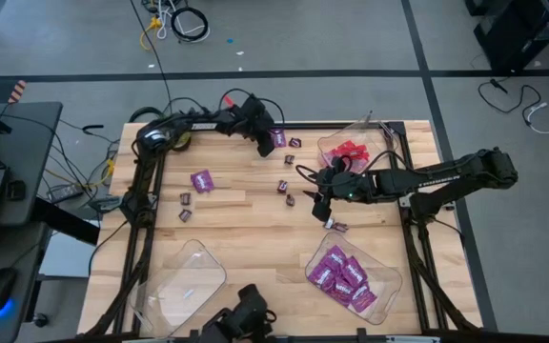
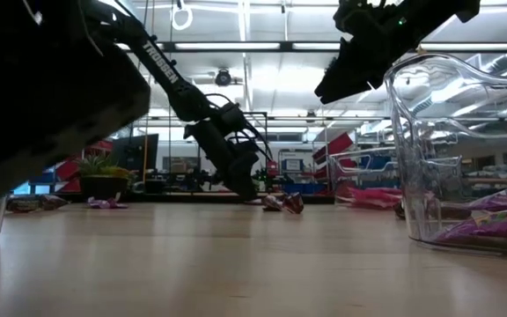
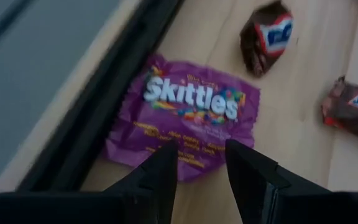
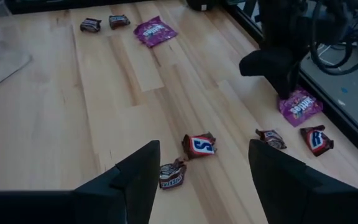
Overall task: Sort candy
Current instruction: Put the violet candy into the bottom right transparent bin
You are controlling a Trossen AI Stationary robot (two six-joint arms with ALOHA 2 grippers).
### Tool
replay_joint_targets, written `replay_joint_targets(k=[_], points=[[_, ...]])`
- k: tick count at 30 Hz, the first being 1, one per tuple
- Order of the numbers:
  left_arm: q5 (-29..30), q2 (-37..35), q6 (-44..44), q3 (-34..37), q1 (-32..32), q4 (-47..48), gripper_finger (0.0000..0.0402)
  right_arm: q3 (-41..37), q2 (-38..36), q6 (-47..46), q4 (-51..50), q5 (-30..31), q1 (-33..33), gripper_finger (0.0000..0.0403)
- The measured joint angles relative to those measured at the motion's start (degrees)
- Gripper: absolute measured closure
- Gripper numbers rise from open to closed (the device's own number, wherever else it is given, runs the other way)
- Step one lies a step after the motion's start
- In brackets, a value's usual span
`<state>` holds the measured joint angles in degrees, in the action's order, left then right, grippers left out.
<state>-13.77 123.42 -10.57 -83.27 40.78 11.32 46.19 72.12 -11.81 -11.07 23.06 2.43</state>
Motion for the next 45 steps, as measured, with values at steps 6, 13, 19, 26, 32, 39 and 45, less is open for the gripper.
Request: replay_joint_targets(k=[6,13,19,26,32,39,45], points=[[-1.0,1.5,-1.7,-3.4,0.1,4.2,0.0263,0.0,0.0,0.0,0.0,0.0,0.0,0.0178],[3.8,2.0,-3.1,-3.4,0.2,3.9,0.0264,0.0,0.0,0.0,-0.1,0.0,0.0,0.0186],[5.7,2.0,-5.6,-3.4,0.2,4.0,0.0287,0.0,0.0,0.0,-0.1,-0.1,0.0,0.0192],[5.8,1.9,-7.7,-3.4,0.0,5.8,0.0393,0.0,0.0,0.3,-0.2,-0.1,0.0,0.0202],[7.4,-0.6,-7.8,-3.2,-1.6,6.6,0.04,0.0,0.0,1.5,-0.3,-0.2,0.2,0.0211],[7.7,-8.0,-7.9,-3.3,-2.4,7.3,0.04,0.0,-0.1,1.0,-1.9,-0.2,0.2,0.0211],[7.8,-8.1,-9.8,-3.3,-2.8,10.8,0.0381,0.1,-0.1,-0.1,-2.4,-0.3,0.2,0.0202]])
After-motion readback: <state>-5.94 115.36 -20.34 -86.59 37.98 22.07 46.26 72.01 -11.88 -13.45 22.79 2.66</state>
